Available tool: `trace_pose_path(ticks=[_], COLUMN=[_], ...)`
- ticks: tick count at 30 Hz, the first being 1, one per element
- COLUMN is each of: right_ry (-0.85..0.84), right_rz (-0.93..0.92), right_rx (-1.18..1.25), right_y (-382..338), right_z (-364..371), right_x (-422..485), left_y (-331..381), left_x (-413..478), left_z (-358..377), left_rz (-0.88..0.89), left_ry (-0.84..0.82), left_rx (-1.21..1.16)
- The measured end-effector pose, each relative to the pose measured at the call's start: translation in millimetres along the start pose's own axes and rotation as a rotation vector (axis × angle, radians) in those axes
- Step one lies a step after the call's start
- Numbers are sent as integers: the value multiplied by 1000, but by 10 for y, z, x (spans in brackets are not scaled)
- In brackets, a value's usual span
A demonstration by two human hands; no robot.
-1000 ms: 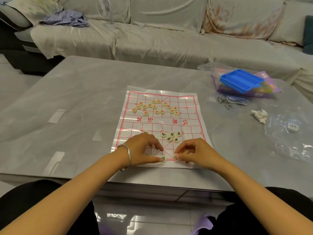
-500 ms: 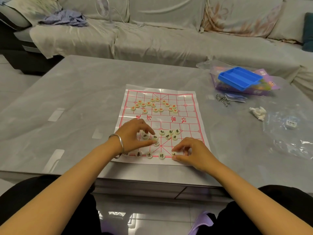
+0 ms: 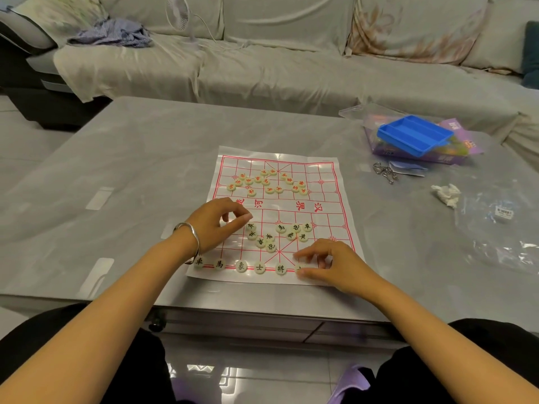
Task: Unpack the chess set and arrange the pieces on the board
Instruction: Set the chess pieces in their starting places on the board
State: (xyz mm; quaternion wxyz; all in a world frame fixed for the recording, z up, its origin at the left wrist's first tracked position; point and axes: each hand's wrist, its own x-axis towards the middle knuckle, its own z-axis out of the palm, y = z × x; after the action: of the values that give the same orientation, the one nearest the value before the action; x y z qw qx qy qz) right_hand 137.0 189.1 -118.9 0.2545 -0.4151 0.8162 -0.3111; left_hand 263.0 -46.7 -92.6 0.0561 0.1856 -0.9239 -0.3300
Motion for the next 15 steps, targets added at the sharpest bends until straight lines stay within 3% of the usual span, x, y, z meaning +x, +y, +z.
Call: trace_pose_path(ticks=[3,6,11,15], right_ry=[144,269,286,192], right_rz=[0,13,26,30], right_rx=[163,177,65,-52], right_y=[-61,-71,-34,-32], right_z=[-132,-276,-289,-192], right_x=[71,180,337,428], left_y=[-18,-26,-33,-1], left_x=[2,12,45,73], left_z=[3,8,45,103], left_rz=[7,18,23,40], left_ry=[-17,-40,-118,-167], left_rx=[-13,-19,65,92])
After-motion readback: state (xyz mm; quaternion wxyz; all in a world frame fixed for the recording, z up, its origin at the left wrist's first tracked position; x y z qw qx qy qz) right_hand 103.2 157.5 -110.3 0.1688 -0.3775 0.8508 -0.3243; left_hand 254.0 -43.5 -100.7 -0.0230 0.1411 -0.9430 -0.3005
